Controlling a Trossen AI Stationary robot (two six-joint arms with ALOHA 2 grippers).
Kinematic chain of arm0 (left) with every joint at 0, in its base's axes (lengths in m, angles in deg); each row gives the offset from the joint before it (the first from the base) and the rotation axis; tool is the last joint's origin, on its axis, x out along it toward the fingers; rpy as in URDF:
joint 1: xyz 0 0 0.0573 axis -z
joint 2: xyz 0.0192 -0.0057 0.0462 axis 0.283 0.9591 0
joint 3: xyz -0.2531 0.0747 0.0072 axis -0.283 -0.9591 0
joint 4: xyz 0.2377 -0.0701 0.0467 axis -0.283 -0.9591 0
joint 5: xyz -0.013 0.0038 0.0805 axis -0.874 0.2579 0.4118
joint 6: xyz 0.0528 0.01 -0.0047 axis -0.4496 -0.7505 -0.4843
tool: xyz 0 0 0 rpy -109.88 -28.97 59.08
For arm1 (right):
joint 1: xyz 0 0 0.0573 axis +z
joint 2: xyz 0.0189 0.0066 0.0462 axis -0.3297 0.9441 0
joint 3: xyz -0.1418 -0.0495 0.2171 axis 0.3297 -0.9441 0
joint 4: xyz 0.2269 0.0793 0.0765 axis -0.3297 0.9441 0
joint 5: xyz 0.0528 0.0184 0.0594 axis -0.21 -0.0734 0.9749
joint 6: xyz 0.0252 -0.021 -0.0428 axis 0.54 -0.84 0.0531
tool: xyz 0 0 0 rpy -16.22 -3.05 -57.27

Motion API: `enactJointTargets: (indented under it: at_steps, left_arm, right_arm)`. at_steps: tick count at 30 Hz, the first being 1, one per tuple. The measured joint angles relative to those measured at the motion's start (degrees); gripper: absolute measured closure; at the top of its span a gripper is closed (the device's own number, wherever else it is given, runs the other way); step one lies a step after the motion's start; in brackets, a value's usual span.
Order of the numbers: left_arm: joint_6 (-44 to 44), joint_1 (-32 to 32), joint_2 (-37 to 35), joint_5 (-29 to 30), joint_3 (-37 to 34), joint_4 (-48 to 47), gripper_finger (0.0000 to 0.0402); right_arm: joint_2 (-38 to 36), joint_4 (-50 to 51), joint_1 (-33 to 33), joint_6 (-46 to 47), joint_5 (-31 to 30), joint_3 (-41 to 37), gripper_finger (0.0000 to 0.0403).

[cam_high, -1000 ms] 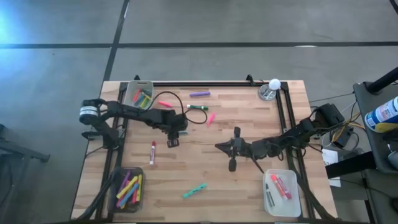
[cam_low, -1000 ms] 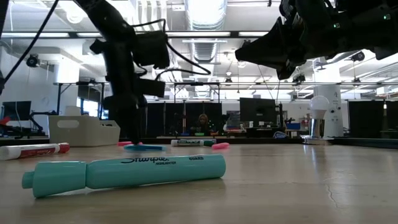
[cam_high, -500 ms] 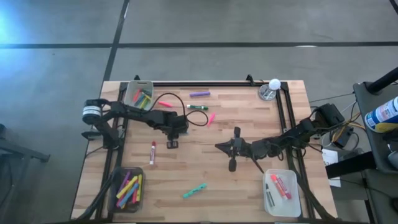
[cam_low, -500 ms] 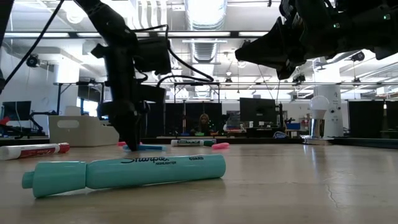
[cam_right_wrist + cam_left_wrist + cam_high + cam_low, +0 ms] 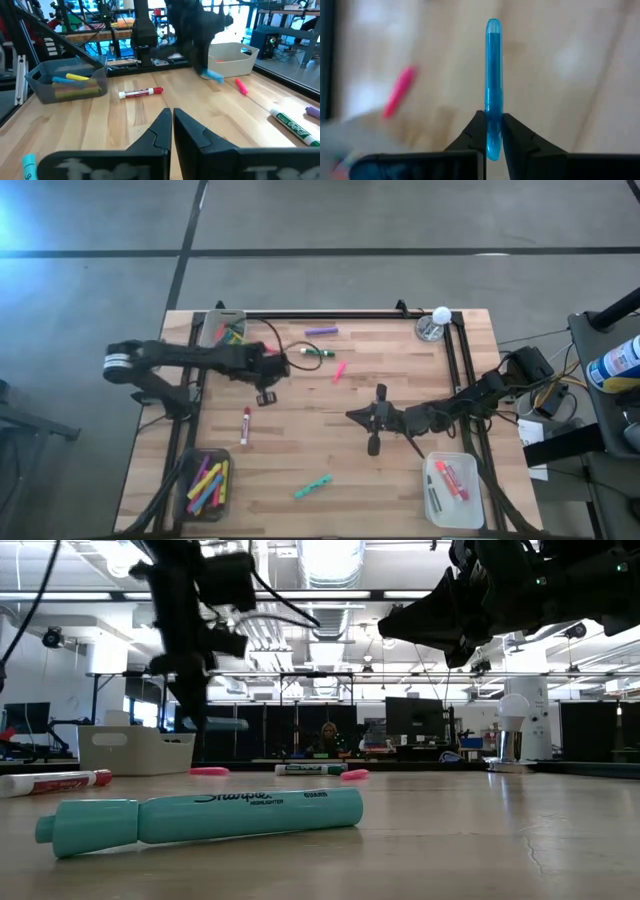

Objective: Pick & Place Markers
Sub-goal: Put the blue pen into the gray bin, then put the green marker pen into the white bin

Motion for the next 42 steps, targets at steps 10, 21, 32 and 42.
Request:
enactJointTargets:
  at_steps: [10,21,32,42]
  left_arm:
    - [12.68,-15.76,-13.3,11.96,-0.39,-9.67,0.0367]
    - [5.66,-38.0,-9.42,3.26,-8.74,7.32,0.0369]
    - [4.68,-40.2,-11.16,6.8,-11.77,7.41,0.0297]
    - [4.28,-32.77,-25.46,-5.42,-13.72,10.12,0.0303]
  right_arm:
    - [0.0,-0.02,0.07,0.0,0.0,0.01,0.039]
    - [0.0,-0.04,0.09,-0.15,-0.01,0.01,0.039]
    - [0.0,-0.04,0.09,0.87,-0.15,0.01,0.039]
    - [-0.01,0.84,-0.83,1.28,-3.83,0.01,0.039]
